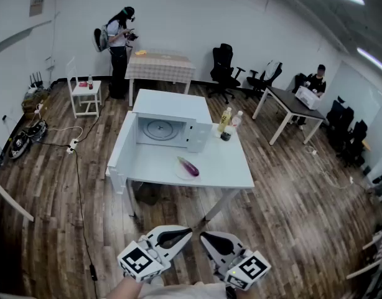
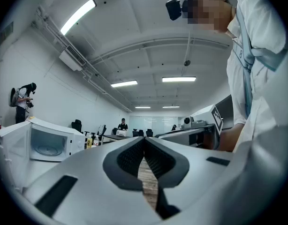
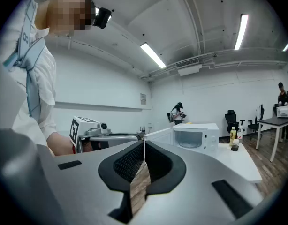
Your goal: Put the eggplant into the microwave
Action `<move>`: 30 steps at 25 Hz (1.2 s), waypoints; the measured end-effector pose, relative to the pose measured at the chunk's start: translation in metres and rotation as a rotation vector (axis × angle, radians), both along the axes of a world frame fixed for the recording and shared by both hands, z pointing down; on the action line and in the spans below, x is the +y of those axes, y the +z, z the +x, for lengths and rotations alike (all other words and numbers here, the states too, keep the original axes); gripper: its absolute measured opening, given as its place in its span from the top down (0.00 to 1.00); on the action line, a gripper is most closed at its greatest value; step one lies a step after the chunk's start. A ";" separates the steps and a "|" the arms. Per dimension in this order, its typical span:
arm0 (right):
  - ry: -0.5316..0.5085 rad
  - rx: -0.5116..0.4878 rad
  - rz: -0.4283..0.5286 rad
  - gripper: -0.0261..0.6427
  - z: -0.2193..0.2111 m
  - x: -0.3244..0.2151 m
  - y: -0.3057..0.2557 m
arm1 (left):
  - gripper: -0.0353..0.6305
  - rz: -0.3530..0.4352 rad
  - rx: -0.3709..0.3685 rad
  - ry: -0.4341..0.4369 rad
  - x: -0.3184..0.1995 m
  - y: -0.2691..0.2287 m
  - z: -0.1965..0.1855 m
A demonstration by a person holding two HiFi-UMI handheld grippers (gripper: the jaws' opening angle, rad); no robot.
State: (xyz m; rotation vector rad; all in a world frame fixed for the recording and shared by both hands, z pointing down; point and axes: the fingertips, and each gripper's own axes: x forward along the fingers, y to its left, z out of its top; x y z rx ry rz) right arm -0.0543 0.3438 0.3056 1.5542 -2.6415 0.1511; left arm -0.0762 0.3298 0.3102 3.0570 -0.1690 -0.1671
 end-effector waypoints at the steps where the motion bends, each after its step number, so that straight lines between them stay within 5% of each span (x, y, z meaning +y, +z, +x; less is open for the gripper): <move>1: 0.001 0.000 -0.001 0.91 0.001 -0.002 0.000 | 0.94 0.000 0.000 0.000 -0.002 0.000 0.001; 30: -0.045 -0.041 -0.045 0.90 -0.001 -0.052 0.014 | 0.94 -0.076 -0.002 -0.029 -0.051 0.021 -0.003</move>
